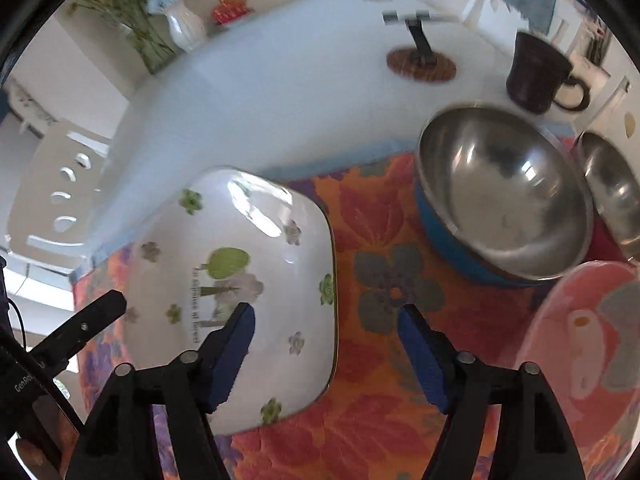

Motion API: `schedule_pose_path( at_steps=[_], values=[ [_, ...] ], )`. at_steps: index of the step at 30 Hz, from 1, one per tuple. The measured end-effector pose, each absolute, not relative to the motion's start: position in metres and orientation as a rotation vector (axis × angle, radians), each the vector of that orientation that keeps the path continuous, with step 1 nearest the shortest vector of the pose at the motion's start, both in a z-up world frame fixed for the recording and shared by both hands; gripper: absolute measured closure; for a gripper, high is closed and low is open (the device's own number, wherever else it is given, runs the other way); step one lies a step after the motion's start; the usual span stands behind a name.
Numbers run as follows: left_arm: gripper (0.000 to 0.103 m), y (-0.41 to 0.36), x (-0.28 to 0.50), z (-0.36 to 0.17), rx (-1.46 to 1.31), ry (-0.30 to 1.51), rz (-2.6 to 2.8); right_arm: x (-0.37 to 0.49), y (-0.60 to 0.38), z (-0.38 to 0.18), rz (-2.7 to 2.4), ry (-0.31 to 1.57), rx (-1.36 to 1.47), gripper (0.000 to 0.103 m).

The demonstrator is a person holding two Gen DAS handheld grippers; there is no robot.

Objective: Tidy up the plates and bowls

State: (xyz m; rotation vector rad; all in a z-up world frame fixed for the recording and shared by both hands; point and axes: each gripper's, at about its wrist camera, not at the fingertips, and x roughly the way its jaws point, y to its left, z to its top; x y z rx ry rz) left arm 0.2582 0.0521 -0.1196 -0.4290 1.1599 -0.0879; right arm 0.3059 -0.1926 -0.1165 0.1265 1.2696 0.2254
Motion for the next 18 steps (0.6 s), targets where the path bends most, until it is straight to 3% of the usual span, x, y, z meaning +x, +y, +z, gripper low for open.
schedule_pose_path(
  at_steps=[6,10,14,18],
  values=[
    [0.074,0.053,0.269,-0.137,-0.480,1.170,-0.149,0.309,-0.184,-0.142,0.212,1.274,0.136,0.046],
    [0.075,0.055,0.274,-0.147,-0.547,1.149,-0.196,0.315,-0.181,-0.144,0.270,1.251,0.134,0.053],
    [0.075,0.050,0.276,-0.144,-0.527,1.131,-0.203,0.318,-0.179,-0.146,0.319,1.231,0.141,0.070],
    [0.075,0.046,0.271,-0.138,-0.491,1.124,-0.182,0.317,-0.173,-0.146,0.356,1.205,0.085,0.071]
  ],
)
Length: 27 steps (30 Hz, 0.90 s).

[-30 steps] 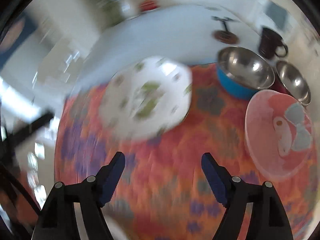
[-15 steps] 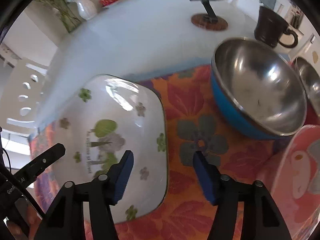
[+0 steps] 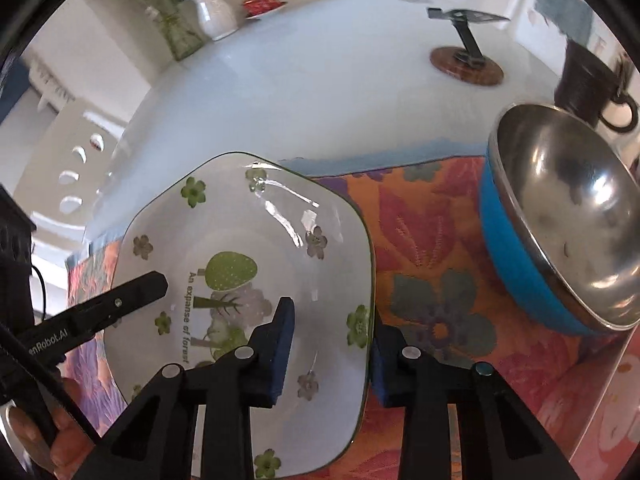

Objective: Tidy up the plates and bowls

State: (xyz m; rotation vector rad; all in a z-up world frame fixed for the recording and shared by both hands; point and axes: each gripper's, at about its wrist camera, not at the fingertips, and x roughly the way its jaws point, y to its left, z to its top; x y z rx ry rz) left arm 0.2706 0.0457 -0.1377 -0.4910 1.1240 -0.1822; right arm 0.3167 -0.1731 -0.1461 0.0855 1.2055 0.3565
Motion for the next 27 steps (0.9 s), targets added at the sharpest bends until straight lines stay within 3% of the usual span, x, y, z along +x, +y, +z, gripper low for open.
schedule_pose_path(
  at_steps=[17,27],
  values=[
    [0.075,0.033,0.133,-0.040,-0.523,1.007,-0.002,0.212,-0.176,-0.060,0.475,1.193,0.075,0.071],
    [0.075,0.028,0.025,-0.026,-0.534,0.999,0.127,0.122,-0.173,-0.046,0.622,1.231,0.037,0.071]
  ],
)
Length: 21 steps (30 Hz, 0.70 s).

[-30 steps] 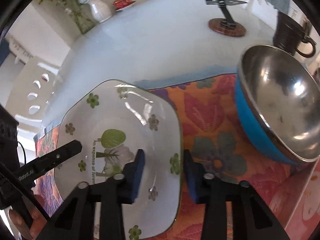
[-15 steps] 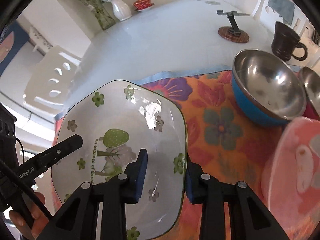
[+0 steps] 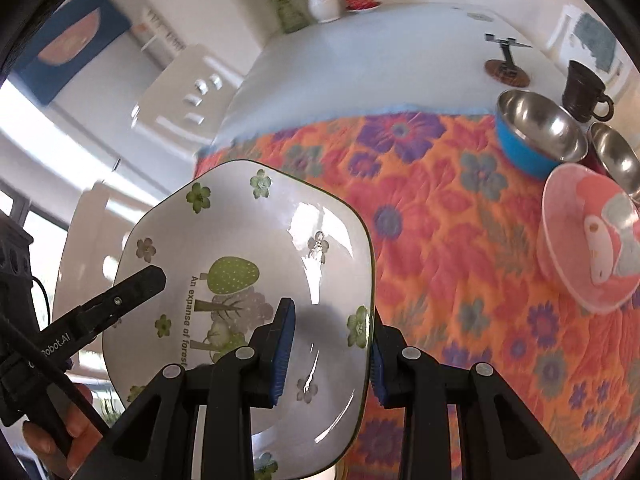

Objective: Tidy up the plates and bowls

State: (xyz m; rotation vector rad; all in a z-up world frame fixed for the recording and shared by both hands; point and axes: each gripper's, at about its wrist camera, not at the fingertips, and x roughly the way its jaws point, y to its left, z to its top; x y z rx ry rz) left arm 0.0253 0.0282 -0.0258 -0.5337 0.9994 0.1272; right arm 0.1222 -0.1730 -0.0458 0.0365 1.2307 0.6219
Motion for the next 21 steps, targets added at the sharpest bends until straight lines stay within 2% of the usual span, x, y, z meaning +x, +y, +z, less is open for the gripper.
schedule_pose_path(
  at_steps=[11,21],
  values=[
    [0.075,0.027,-0.063,-0.055,-0.613,1.036,0.204,0.046,-0.172,-0.071,0.718,1.319,-0.077,0.070],
    [0.075,0.028,-0.086,-0.098,-0.692,1.117,0.155,0.023,-0.168,-0.094,0.663,1.358,-0.149,0.070]
  ],
)
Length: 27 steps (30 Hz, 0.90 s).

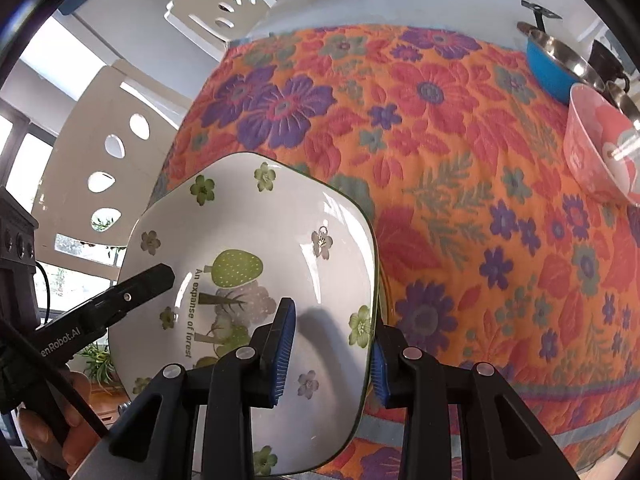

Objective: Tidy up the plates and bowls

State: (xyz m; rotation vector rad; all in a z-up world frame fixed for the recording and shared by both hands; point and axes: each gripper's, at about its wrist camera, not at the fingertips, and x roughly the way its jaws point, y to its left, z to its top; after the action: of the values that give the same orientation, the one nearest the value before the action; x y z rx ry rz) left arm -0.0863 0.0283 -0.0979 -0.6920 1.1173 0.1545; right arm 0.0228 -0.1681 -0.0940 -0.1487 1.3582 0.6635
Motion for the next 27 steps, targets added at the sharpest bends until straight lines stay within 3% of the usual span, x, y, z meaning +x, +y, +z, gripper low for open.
schedule_pose_path(
  at_steps=[21,27],
  values=[
    [0.073,0.032,-0.084,-0.098,-0.640,1.149,0.090,0.022,-0.165,-0.095,0.601,1.338,-0.145,0.072],
    [0.072,0.033,-0.089,-0.075,-0.536,1.107,0.176,0.007,-0.152,-0.071,0.606,1.228,-0.241,0.072]
  ],
)
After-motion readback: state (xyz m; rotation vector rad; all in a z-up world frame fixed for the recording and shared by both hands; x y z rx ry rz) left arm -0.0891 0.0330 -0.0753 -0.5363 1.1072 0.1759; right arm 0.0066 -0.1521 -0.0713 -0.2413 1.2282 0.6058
